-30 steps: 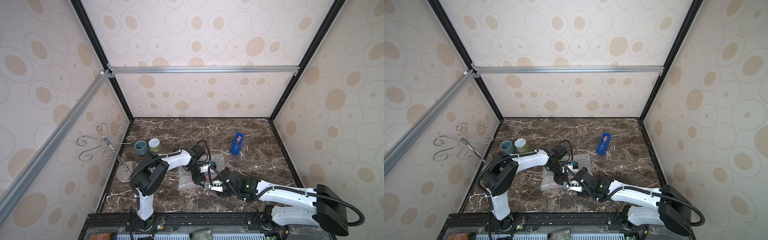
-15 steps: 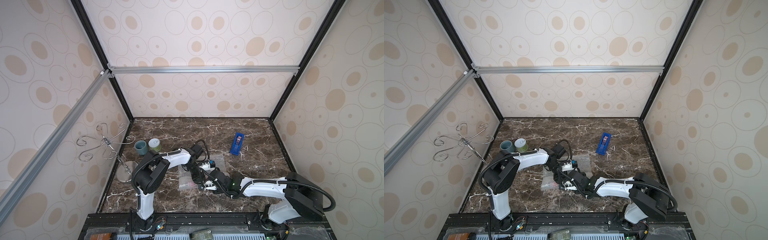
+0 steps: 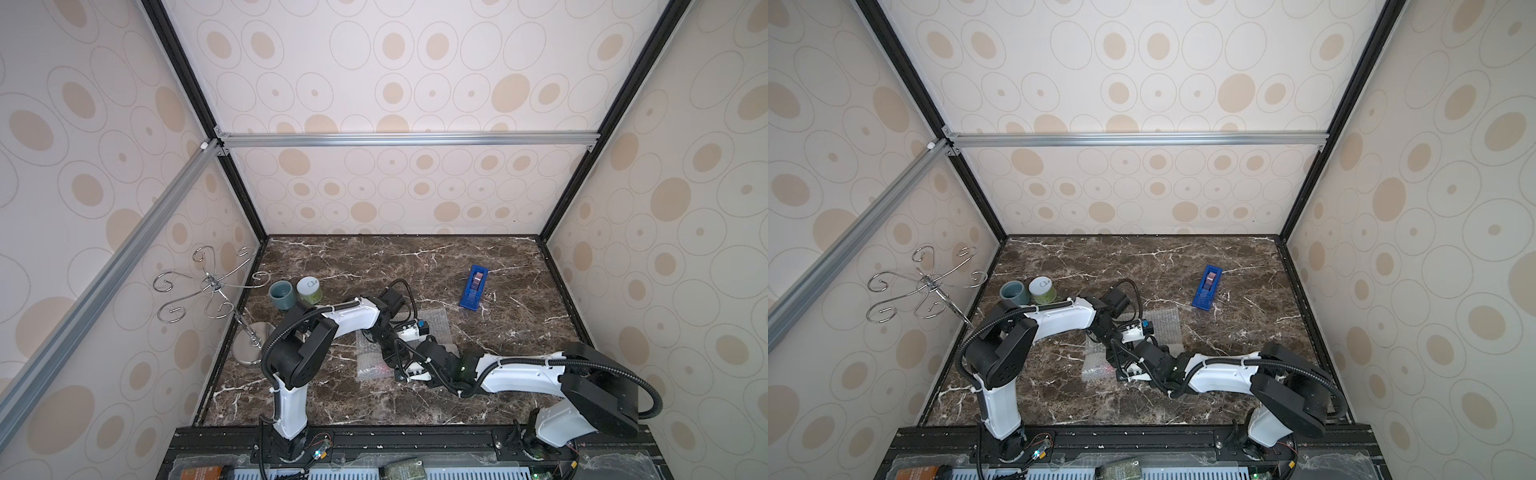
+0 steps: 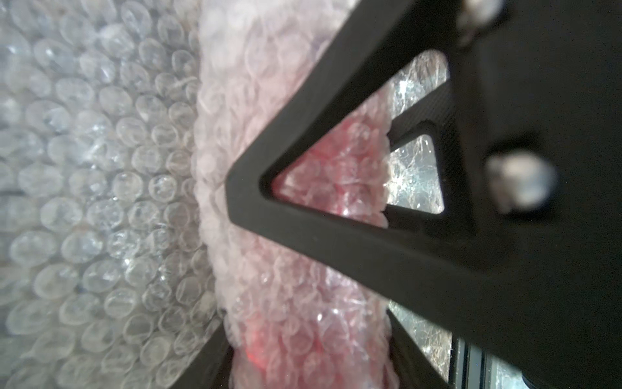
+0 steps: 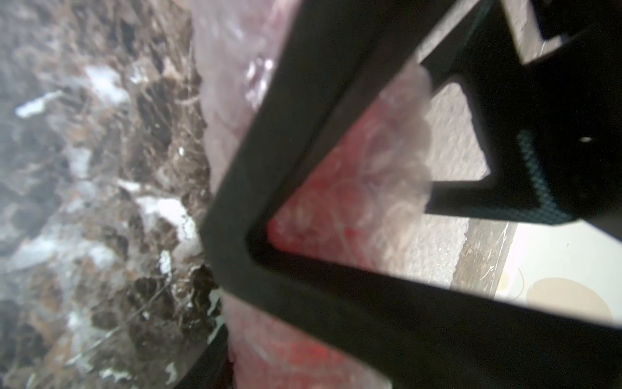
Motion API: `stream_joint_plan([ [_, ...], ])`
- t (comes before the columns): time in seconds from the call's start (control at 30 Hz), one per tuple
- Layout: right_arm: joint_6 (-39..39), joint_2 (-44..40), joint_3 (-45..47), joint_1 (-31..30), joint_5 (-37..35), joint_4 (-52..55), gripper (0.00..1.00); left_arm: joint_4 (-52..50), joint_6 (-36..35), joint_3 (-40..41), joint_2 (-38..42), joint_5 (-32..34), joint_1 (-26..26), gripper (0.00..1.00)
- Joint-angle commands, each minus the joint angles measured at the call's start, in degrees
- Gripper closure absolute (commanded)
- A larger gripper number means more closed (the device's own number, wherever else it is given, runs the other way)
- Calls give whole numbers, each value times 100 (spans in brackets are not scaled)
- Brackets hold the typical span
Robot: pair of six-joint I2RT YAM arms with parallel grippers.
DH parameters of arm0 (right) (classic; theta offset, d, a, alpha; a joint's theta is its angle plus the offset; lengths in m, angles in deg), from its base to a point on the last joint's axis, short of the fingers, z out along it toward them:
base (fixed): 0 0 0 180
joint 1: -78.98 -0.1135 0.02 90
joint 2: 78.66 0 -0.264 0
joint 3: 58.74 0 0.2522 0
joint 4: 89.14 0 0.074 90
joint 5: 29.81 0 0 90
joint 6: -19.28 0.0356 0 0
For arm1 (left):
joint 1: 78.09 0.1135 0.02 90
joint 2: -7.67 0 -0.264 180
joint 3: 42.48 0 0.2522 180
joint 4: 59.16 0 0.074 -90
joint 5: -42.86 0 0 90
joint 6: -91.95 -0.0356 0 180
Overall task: Wrap wine bottles in bubble wrap
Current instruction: Wrap the wine bottle in bubble wrap.
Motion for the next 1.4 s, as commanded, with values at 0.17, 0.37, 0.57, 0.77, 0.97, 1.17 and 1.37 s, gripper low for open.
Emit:
stream_joint_plan([
  [0.17, 414, 260, -128, 214, 676, 868, 81, -720, -215, 365, 377, 559, 52, 23],
  [0.37, 554, 295, -385, 347, 1216, 1359, 84, -663, -224, 383, 849, 424, 228, 21],
  [0.57, 771, 442, -762, 666, 2049, 1945, 86, -419, -235, 521, 1464, -15, 472, 20],
  [0.77, 882, 883, -1365, 997, 2807, 2861, 87, 92, -38, 865, 2116, 228, 751, 20],
  [0.97, 1041, 1386, -2153, 1370, 3702, 3771, 88, 1366, 222, 1765, 3304, 1633, 783, 20],
  [1.17, 1004, 1918, -3004, 1746, 4421, 4621, 88, 2301, -42, 2756, 4708, 2179, 783, 18],
  [1.37, 955, 2592, -3835, 2142, 5097, 5402, 88, 2951, -764, 3681, 5701, 1609, 643, 16],
])
